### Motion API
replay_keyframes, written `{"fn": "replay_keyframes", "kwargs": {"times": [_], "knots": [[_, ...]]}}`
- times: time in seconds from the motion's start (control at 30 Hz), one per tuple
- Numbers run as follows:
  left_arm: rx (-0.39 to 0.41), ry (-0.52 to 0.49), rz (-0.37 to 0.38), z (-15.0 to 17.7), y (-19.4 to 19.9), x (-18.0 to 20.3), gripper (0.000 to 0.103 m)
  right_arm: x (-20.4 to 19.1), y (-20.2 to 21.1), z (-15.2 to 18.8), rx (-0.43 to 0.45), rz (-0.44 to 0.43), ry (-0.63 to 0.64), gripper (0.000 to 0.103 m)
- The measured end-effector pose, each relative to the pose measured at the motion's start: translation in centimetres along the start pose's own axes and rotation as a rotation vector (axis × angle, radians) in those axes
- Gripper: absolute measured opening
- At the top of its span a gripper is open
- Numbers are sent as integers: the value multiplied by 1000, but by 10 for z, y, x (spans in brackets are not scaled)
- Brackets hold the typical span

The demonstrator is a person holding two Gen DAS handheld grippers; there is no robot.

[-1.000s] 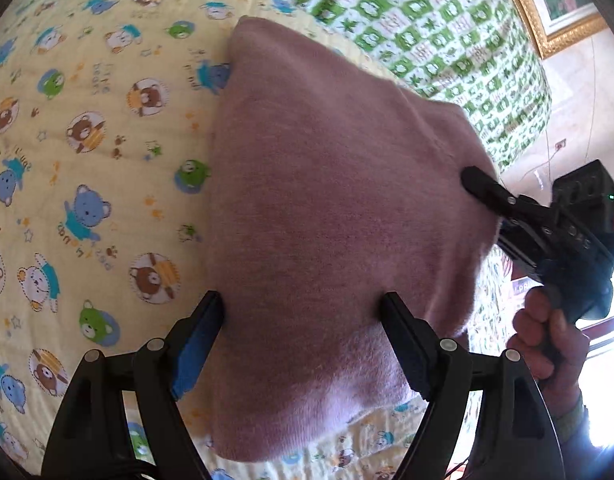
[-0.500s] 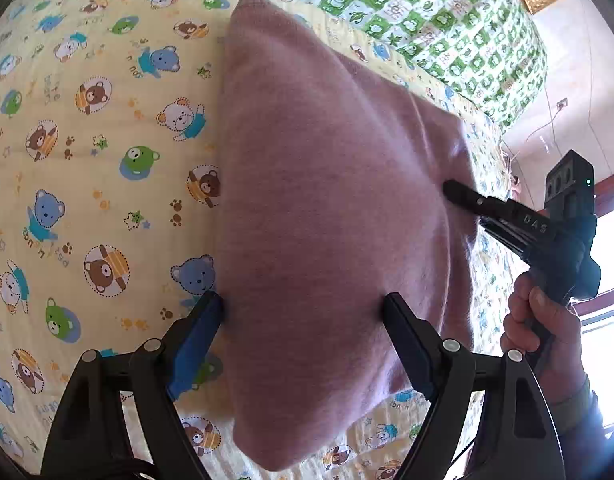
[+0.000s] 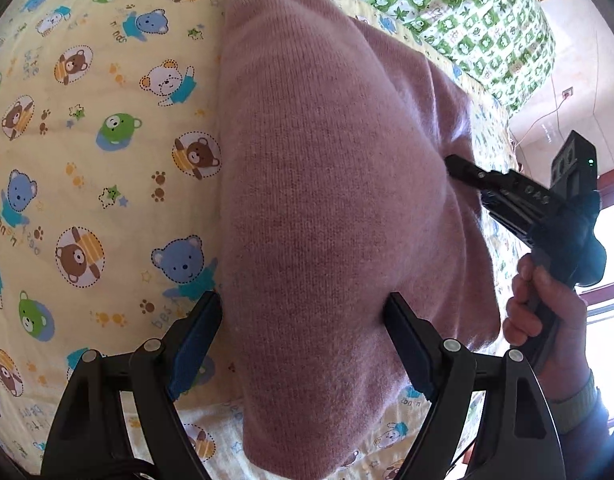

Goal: Fold small clothes

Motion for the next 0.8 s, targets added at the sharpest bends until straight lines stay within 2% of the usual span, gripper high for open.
{"fn": "replay_keyframes", "kwargs": {"times": [0.03, 0.17, 0.27, 0.47, 0.57, 0.8], "knots": [[1, 2, 0, 0, 1, -1, 83, 1, 6, 0, 4, 10, -7, 33], [10, -1, 7, -1, 10, -3, 83, -1, 31, 7, 42, 23, -30, 61], [24, 6, 16, -6, 18, -6, 83, -5, 44, 22, 51, -3, -44, 71], [59, 45, 44, -26, 32, -8, 83, -6, 34, 48, 8, -32, -71, 72], [79, 65, 47, -37, 34, -10, 84, -8, 24, 50, -1, -60, -80, 73], [55, 87, 38, -50, 14, -12, 85, -2, 4, 45, -22, -74, -93, 73]]}}
Point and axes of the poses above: each gripper's, at about its wrist camera, not at the fingertips, and y roughly against the way its jaws point, x to its right, z to its underside, the point moved 7 cm from there along -y, roughly the way its jaws point, and after that the axes turned 10 degrees about y, right-handed, at the moved point
